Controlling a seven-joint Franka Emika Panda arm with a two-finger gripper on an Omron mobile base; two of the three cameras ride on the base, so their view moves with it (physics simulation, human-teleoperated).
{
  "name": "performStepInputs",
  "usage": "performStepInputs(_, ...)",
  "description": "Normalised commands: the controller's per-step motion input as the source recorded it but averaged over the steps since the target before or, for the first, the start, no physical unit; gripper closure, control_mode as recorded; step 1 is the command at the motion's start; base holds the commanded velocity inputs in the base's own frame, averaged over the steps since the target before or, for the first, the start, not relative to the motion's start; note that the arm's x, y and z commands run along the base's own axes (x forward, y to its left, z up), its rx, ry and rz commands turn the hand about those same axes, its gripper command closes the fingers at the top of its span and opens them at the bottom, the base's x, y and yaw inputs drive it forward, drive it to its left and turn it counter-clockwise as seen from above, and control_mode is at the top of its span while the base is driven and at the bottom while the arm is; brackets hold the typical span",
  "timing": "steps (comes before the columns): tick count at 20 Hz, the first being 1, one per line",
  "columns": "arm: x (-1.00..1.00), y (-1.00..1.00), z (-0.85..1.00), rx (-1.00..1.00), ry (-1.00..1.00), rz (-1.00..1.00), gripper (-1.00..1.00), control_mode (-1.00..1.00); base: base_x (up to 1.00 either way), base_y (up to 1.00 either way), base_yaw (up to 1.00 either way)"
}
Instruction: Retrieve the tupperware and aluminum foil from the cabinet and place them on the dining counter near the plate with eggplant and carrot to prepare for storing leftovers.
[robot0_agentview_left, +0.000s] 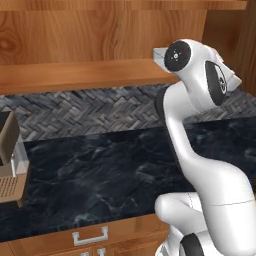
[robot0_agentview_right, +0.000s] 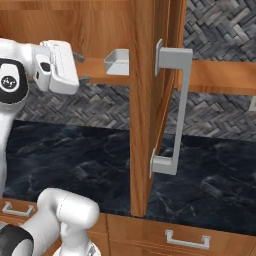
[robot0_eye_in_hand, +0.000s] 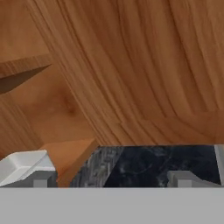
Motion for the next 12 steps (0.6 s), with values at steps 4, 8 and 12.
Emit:
performStepInputs(4,0.56,0.00,-0.10,0.00,0.00,0.00,-1.00,-1.00,0.00,0.00,0.00)
performStepInputs(8,0.61,-0.06,-0.04,0.04,0.00,0.00,-1.00,-1.00,0.00,0.00,0.00)
performStepInputs(12,0.53,-0.18,-0.13,0.09,0.00,0.00,-1.00,-1.00,0.00,0.00,0.00)
